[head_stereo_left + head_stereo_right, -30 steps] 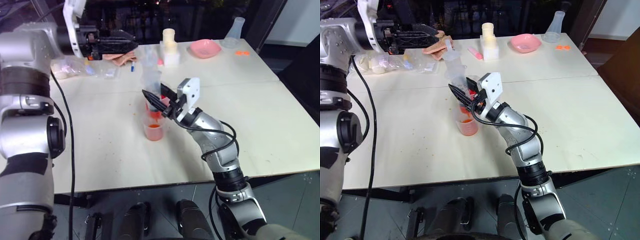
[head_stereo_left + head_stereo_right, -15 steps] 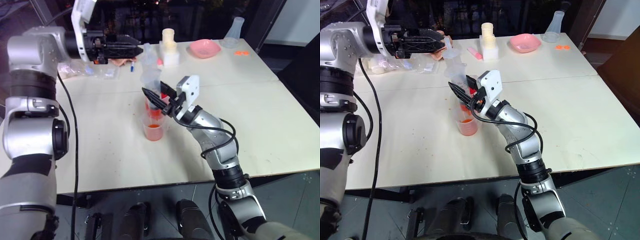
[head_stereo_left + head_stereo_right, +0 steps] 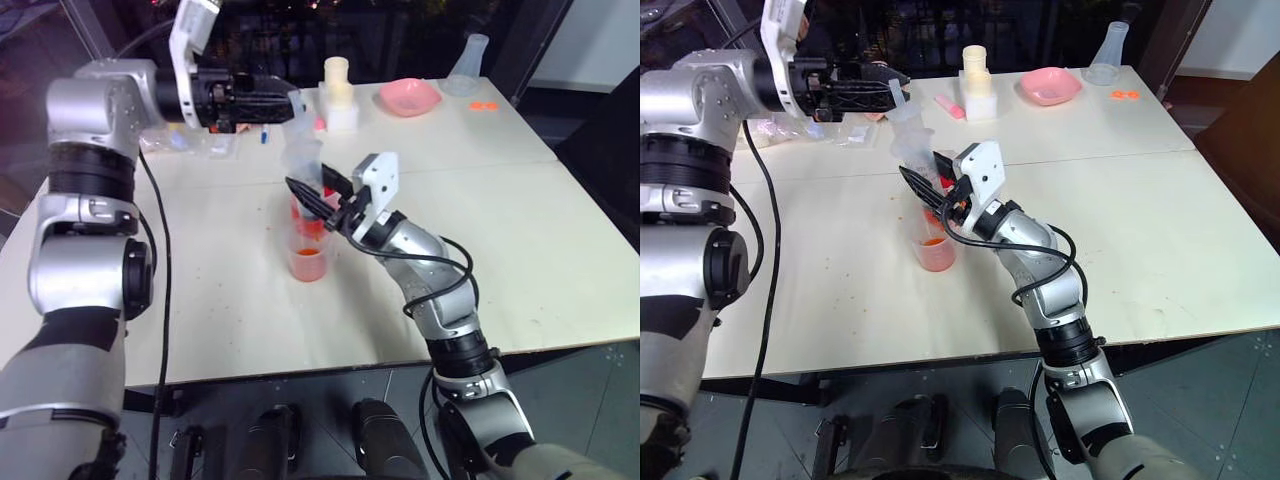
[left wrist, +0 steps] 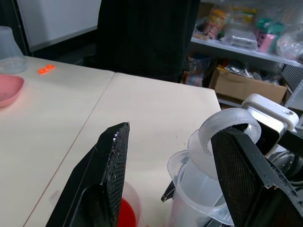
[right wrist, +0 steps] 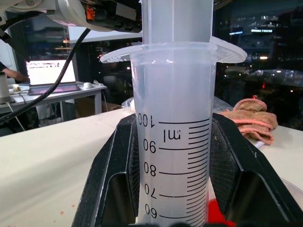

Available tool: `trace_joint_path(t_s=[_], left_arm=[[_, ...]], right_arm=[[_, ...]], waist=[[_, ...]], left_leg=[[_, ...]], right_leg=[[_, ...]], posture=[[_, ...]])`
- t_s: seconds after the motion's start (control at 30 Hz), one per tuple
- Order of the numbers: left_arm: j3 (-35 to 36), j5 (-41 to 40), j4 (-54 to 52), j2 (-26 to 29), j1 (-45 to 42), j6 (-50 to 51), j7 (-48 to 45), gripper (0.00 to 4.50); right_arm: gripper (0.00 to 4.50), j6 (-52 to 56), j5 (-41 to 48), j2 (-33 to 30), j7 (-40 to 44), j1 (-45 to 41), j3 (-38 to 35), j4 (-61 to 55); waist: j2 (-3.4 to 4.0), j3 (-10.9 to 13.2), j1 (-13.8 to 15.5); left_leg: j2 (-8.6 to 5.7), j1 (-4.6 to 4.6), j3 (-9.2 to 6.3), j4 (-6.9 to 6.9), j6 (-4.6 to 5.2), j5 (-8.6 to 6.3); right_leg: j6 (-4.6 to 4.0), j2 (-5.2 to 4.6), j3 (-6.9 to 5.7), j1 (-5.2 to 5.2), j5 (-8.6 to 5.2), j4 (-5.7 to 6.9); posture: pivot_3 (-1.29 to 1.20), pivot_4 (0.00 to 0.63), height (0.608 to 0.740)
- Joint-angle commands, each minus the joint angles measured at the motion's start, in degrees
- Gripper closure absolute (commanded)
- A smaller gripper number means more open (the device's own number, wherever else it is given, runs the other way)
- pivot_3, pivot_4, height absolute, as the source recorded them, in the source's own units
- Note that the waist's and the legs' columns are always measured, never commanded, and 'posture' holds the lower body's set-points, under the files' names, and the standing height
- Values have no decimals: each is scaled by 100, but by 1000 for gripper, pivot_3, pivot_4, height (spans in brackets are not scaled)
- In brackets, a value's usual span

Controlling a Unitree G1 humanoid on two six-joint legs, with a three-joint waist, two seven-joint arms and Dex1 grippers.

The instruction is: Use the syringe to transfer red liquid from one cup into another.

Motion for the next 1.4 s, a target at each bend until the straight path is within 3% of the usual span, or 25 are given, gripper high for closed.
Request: trace_joint_path(t_s=[0.03,0.33,0.37,0.83,1.4], left_arm=[[-43,19,-132,-61,-21,-117,46,1994],[-74,-43,-337,-148,109,-26,-1,4382],[-76,-50,-361,-149,123,-10,-2,4468],[-229,-73,-897,-109,460,160,-121,4468],[-295,-138,-1015,-83,490,331,-257,4468]], right_arm=[[3142,-99,13,45,-6,-90,-32,-178],[3142,-90,-2,62,-10,-96,-55,-170],[3142,-90,-2,61,-7,-99,-56,-168],[3142,62,108,95,-29,-201,-150,-276],[3142,1022,721,470,-537,-383,-333,-982]], waist=[[0,0,1],[0,0,1],[0,0,1],[0,0,4],[0,0,12]], left_leg=[[0,0,0,0,0,0],[0,0,0,0,0,0],[0,0,1,0,0,0],[0,0,0,0,0,0],[0,0,-1,0,0,0]], right_leg=[[0,0,0,0,0,0],[0,0,0,0,0,0],[0,0,0,0,0,0],[0,0,0,0,0,0],[0,-1,1,1,0,0]], posture=[[0,150,740],[0,150,740],[0,150,740],[0,150,740],[0,150,740]])
